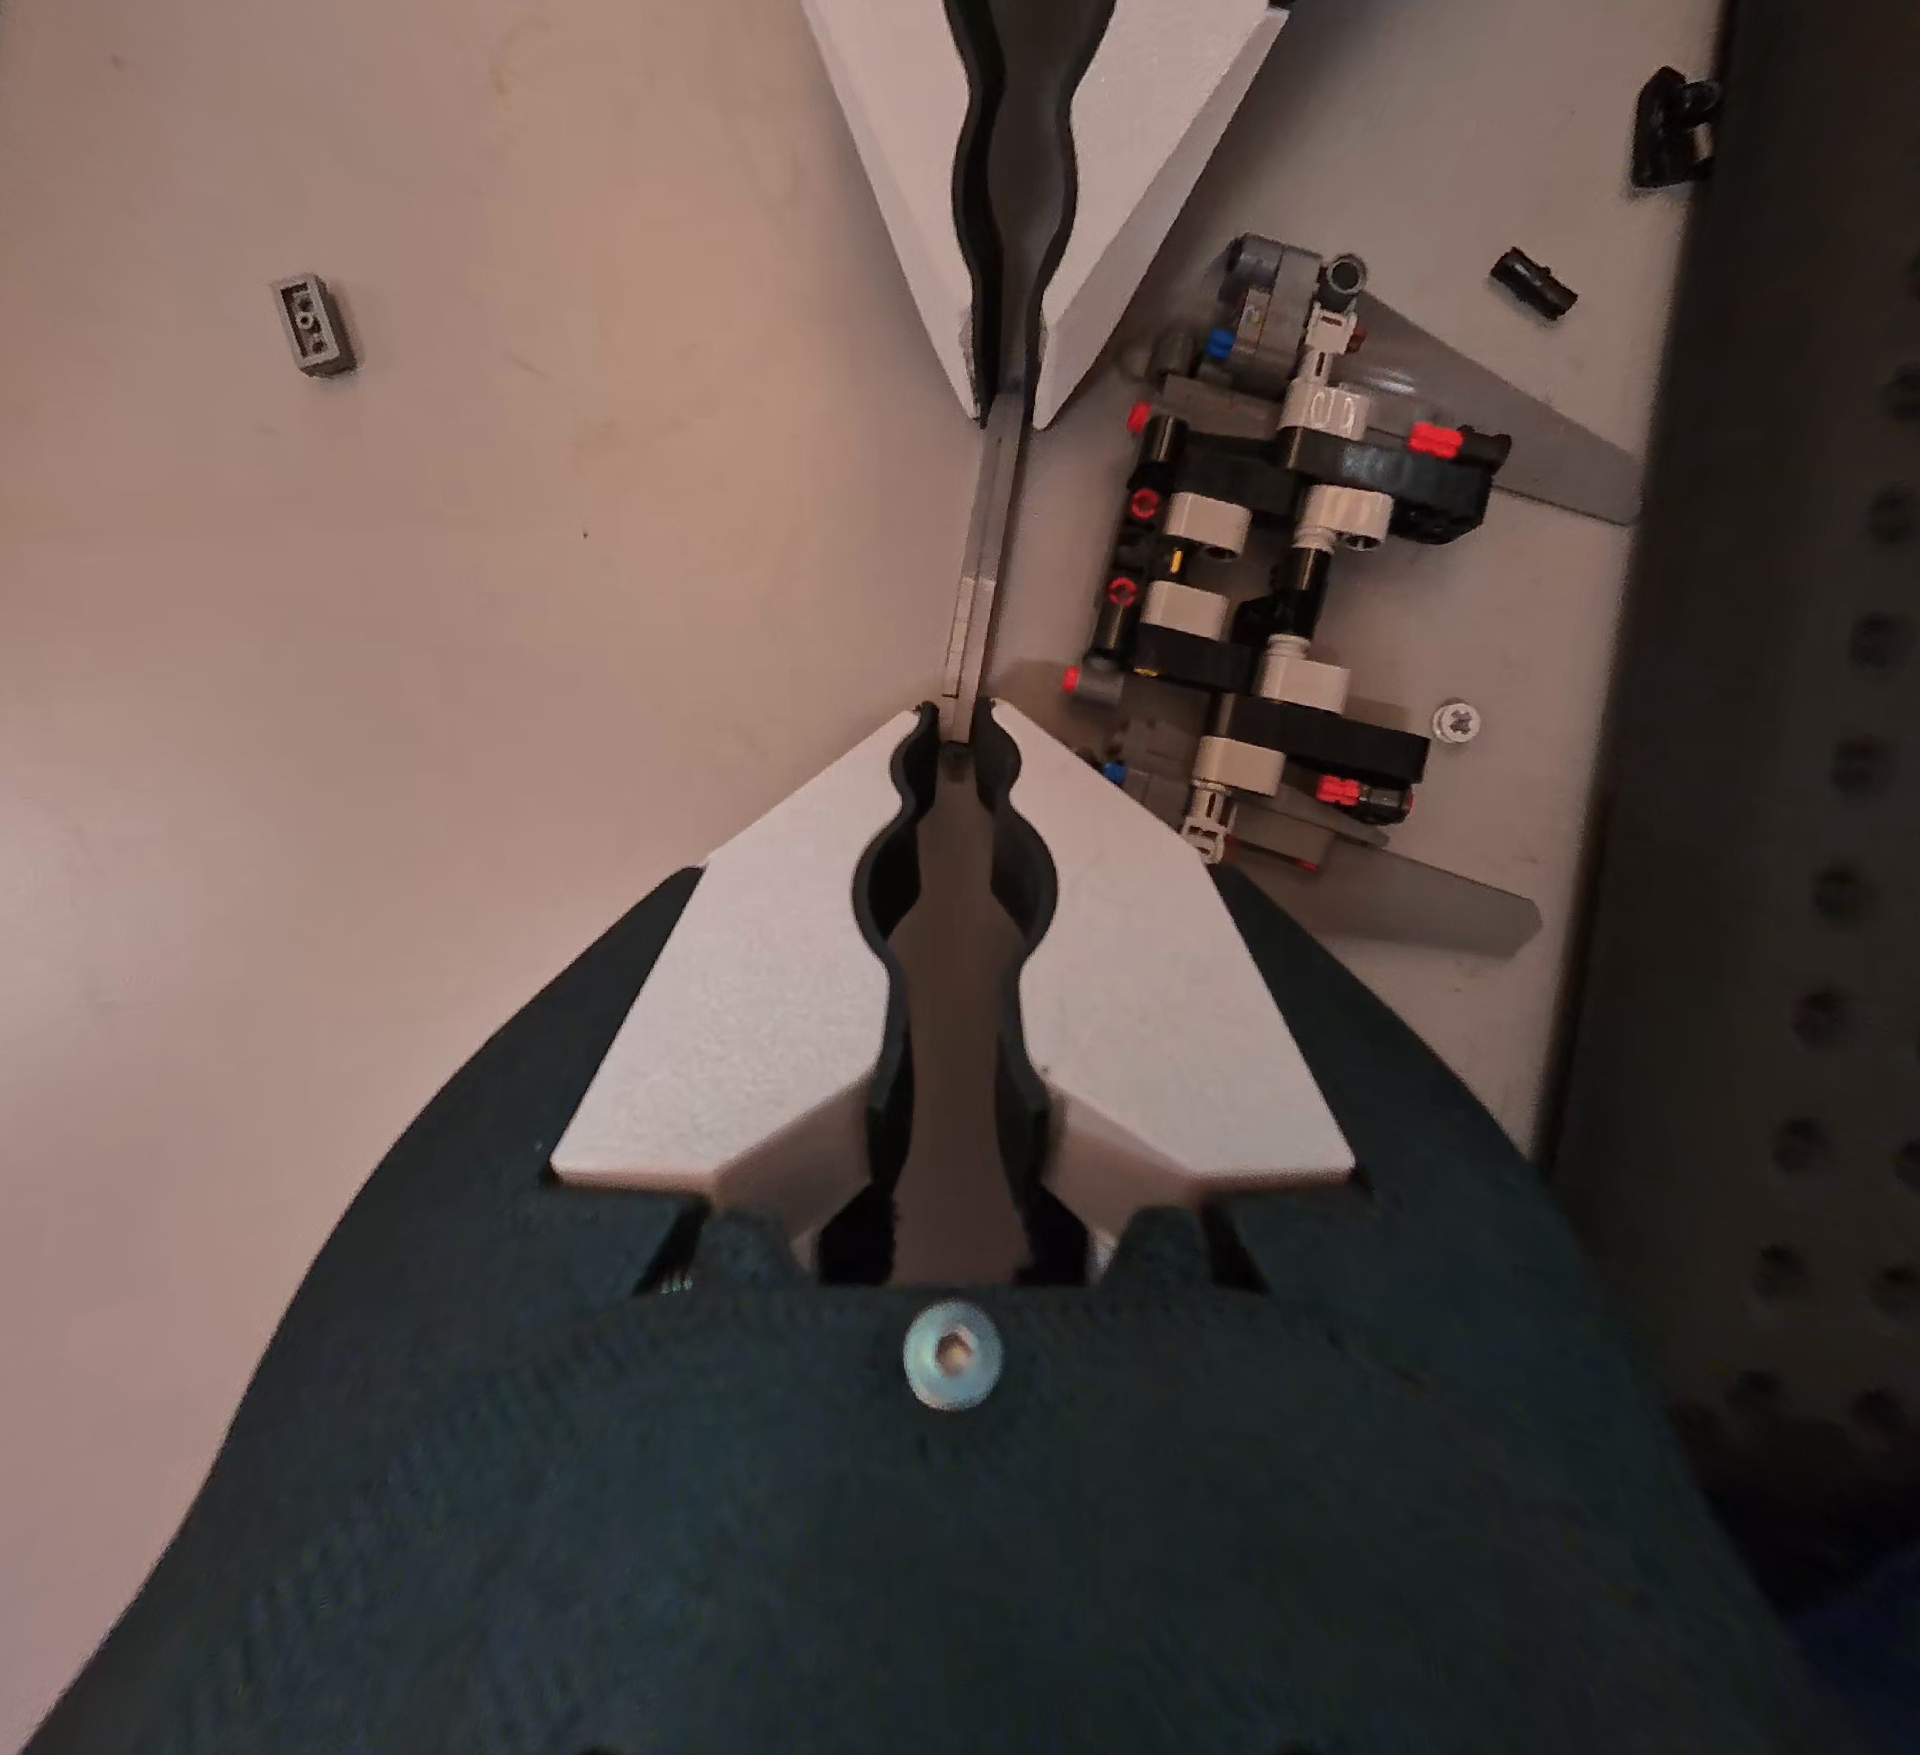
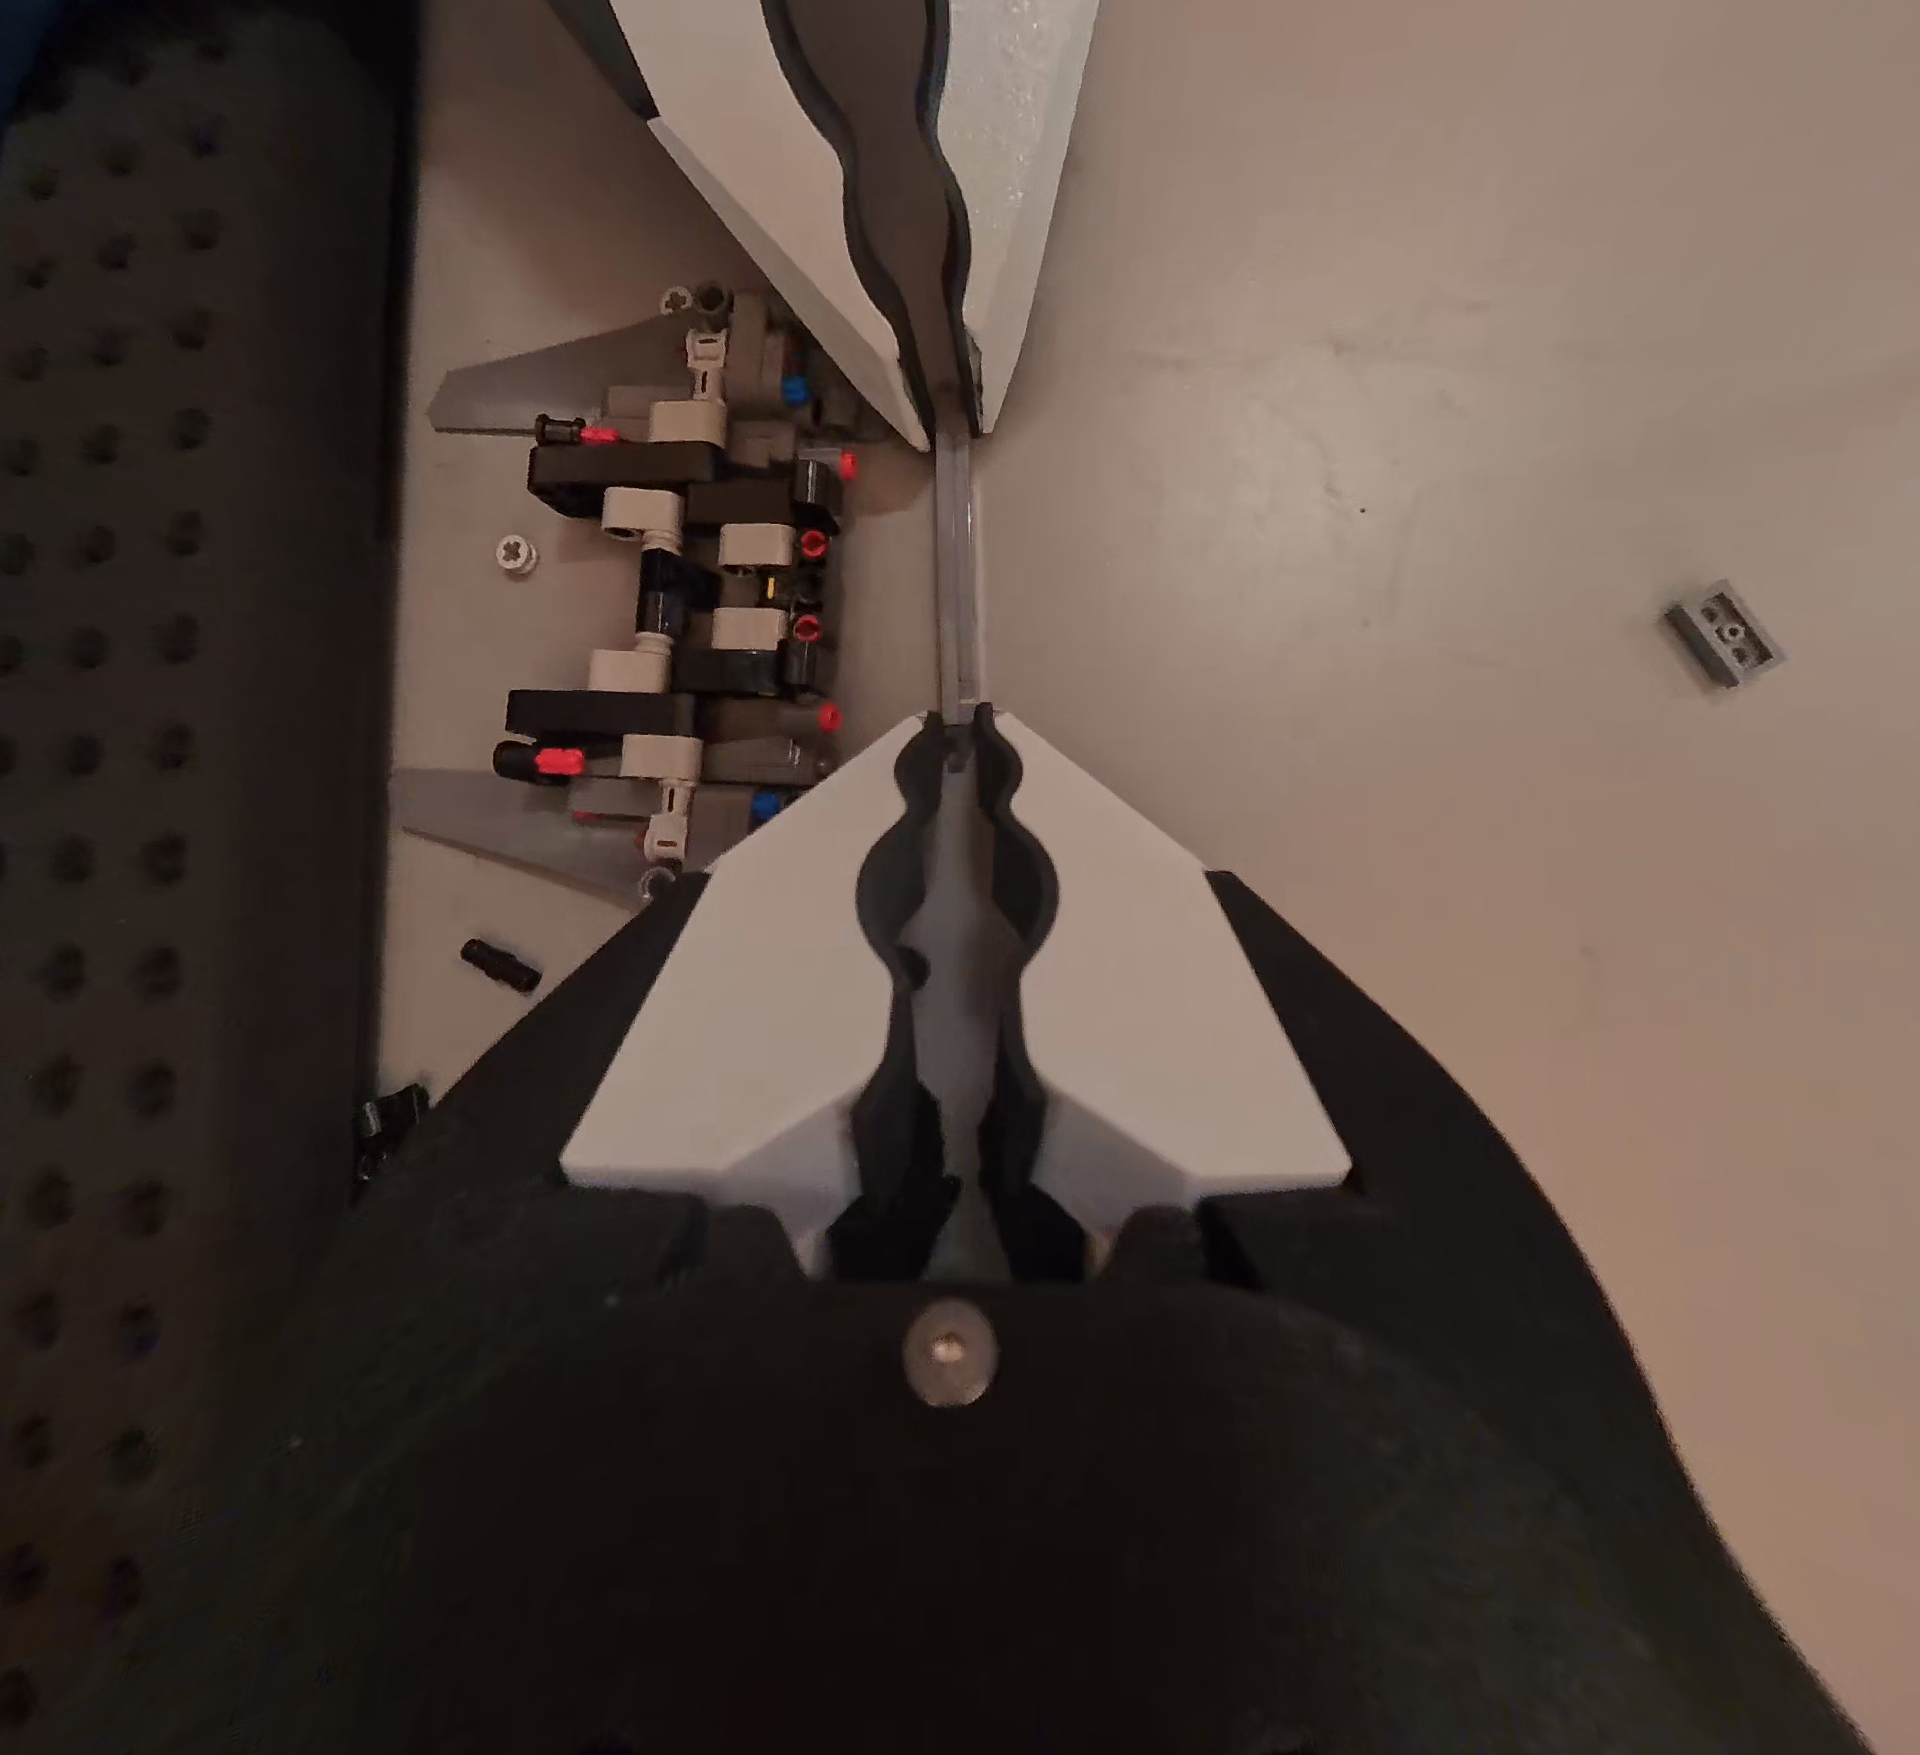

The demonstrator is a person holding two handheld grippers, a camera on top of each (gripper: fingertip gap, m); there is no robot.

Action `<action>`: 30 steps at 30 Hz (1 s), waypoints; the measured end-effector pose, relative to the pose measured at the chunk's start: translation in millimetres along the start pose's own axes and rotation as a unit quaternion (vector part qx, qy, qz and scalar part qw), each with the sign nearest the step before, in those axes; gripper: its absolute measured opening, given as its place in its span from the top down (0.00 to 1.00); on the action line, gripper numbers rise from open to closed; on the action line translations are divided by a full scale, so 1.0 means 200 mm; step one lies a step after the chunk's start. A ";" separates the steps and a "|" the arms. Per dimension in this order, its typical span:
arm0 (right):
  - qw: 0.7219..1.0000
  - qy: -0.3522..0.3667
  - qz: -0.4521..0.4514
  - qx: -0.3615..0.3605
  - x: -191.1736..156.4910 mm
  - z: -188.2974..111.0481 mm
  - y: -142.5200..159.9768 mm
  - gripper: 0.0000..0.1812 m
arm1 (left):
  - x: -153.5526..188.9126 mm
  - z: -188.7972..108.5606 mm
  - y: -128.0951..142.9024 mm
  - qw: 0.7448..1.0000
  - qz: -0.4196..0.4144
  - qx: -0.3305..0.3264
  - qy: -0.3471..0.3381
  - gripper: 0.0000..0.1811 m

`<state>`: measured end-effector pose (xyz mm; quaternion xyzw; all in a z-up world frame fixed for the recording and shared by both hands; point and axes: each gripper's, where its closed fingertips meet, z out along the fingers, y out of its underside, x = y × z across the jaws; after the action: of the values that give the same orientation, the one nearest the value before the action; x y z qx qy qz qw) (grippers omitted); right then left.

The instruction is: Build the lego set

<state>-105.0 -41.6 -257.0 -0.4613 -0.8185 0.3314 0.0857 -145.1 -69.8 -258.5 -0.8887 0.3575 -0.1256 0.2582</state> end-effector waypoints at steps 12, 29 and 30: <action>0.999 -0.043 0.006 -0.003 -0.07 -0.04 0.02 0.98 | 0.06 -0.01 -0.04 0.999 0.009 0.019 0.026 0.97; 0.997 -0.079 0.015 0.000 -0.12 -0.04 0.03 0.98 | 0.14 -0.02 -0.04 0.995 -0.020 0.029 0.089 0.89; 0.997 -0.080 0.014 0.000 -0.12 -0.04 0.03 0.98 | 0.15 -0.02 -0.04 0.995 -0.023 0.030 0.094 0.89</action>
<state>-83.7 -56.1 -251.0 -0.4450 -0.8162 0.3682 0.0152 -121.4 -86.8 -250.2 -0.8730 0.3555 -0.2247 0.2471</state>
